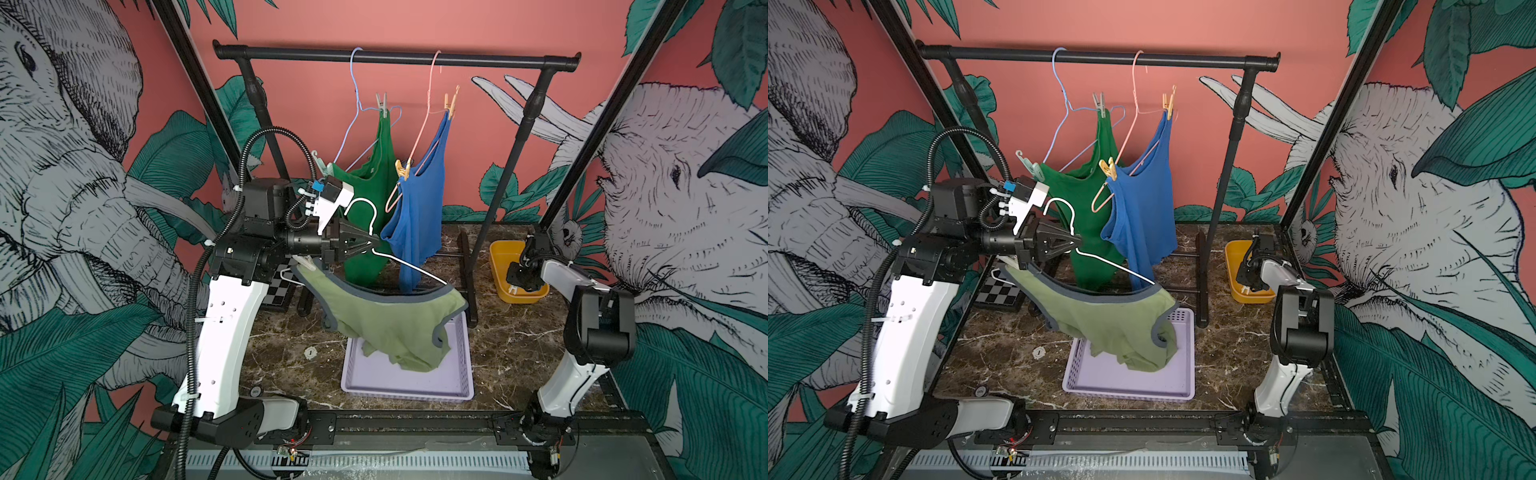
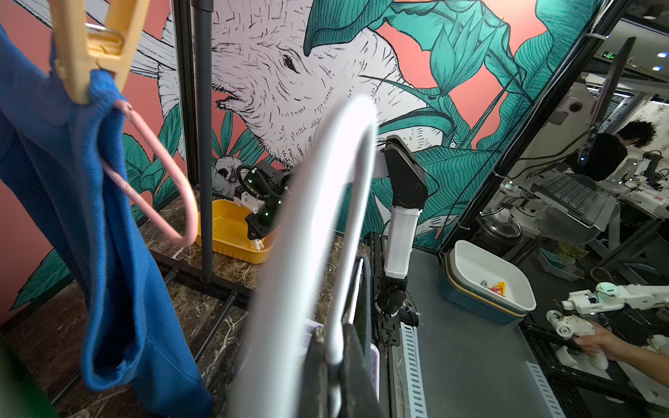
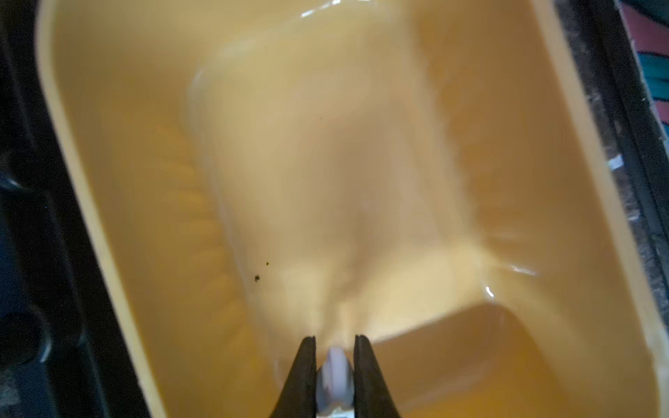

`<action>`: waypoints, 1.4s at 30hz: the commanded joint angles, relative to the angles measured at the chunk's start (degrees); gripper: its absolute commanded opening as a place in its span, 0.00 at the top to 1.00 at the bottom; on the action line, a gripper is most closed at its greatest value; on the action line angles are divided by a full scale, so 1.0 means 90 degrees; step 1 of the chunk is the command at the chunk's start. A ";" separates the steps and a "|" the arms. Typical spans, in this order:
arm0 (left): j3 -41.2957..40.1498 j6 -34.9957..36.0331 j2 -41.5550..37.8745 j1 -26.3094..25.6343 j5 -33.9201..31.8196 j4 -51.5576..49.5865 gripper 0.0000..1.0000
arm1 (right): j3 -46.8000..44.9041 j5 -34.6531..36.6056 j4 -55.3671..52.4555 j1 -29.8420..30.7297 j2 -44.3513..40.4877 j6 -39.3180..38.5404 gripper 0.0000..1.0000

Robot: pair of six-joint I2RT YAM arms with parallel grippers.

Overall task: Remove the clothespins securing tank tops to the hanger
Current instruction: Place the clothespin in the storage box, then adjust the hanger.

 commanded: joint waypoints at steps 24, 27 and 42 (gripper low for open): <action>-0.0027 -0.0359 -0.0129 -0.0059 0.0399 0.0317 1.00 | 0.0344 -0.3983 -0.0771 0.0870 -0.4851 0.0408 0.47; -0.0095 -0.0530 -0.0093 -0.0067 0.0473 0.0505 1.00 | 0.1739 -0.4469 -0.1318 0.2162 -0.4654 0.0154 0.46; -0.0485 -0.0894 -0.0222 -0.0100 0.0714 0.0777 1.00 | 0.3767 -0.4826 -0.1371 0.5369 -0.2954 -0.0817 0.46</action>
